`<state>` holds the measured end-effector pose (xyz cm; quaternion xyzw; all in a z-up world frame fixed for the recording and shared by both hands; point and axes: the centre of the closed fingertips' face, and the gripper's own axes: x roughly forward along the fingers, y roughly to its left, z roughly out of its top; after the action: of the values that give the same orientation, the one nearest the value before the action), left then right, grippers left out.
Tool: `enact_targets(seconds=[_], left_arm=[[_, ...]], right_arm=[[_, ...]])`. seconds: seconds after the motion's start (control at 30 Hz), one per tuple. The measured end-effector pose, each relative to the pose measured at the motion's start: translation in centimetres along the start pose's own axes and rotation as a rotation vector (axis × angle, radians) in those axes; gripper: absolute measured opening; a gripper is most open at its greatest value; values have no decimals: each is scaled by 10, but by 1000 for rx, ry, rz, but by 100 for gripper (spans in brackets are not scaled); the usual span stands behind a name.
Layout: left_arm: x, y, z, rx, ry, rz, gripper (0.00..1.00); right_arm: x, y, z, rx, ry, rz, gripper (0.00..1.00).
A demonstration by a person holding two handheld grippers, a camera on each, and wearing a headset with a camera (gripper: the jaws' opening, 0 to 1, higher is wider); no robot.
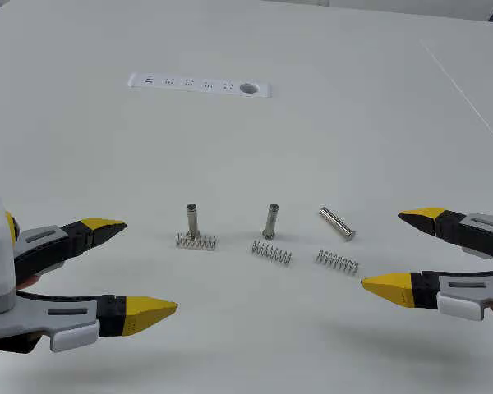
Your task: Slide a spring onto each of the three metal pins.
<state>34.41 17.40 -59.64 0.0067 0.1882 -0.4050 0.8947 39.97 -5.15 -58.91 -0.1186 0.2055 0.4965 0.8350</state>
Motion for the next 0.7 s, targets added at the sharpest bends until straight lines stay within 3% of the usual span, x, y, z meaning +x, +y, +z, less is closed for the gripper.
enact_targets(seconds=[0.7], left_arm=[[2, -1, -2, -15, -10, -5, 81]], right_arm=[[1, -2, 1, 14, 16, -8, 71]])
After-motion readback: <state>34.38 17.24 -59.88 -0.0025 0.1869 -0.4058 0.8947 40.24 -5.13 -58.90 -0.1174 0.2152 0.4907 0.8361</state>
